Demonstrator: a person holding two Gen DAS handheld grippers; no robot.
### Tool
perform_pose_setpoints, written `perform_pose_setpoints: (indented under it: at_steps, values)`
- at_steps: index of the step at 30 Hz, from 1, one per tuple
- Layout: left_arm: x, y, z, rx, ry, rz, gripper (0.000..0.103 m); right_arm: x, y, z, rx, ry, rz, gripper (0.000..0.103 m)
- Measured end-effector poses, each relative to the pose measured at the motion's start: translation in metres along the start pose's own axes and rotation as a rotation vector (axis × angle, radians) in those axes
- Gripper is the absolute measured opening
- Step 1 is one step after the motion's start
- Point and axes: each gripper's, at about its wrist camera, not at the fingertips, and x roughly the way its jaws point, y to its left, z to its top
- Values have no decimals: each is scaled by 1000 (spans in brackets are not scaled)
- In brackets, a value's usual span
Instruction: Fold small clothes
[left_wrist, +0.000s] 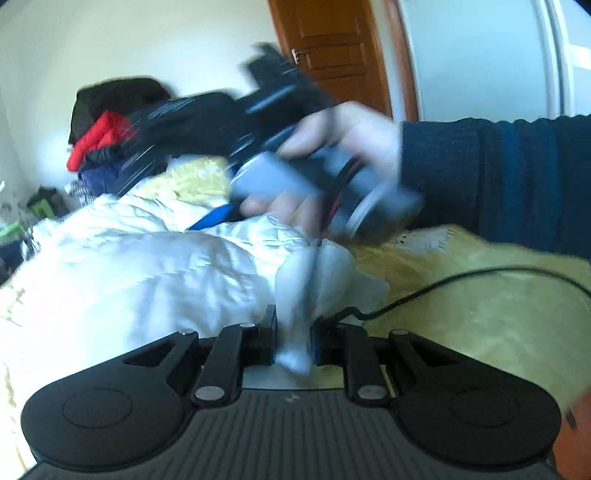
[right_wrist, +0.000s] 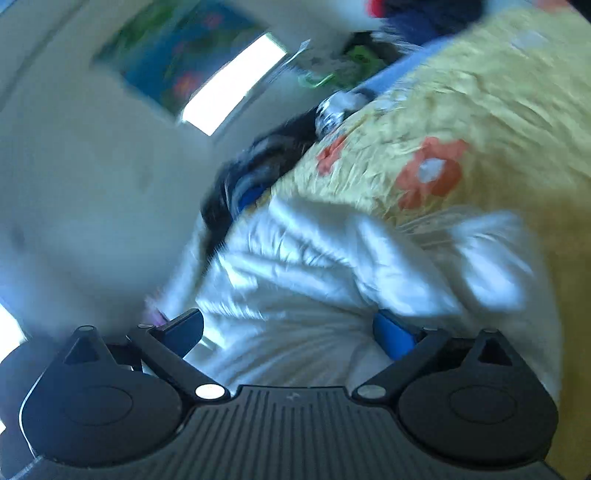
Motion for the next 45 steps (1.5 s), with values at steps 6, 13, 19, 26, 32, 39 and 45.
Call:
perform_pose_setpoints:
  at_steps: [6, 13, 19, 26, 32, 39, 45]
  values:
    - [-78, 52, 0, -138, -143, 13, 22, -88, 12, -5, 47, -146, 131, 102]
    - [-80, 148, 13, -580, -245, 210, 64, -132, 44, -25, -15, -256, 207, 102]
    - [7, 165, 39, -471, -109, 556, 66, -68, 80, -3, -25, -283, 181, 102]
    - [77, 162, 40, -401, 118, 502, 68, 49, 49, 7, -92, -205, -292, 101]
    - [97, 172, 32, -464, 142, 452, 71, 68, 13, 7, -135, -218, -298, 101]
    - [117, 172, 17, -498, 102, 454, 75, 81, 1, 5, -155, -207, -309, 101]
    - [124, 174, 14, -502, 112, 458, 76, 85, -4, 4, -156, -212, -310, 101]
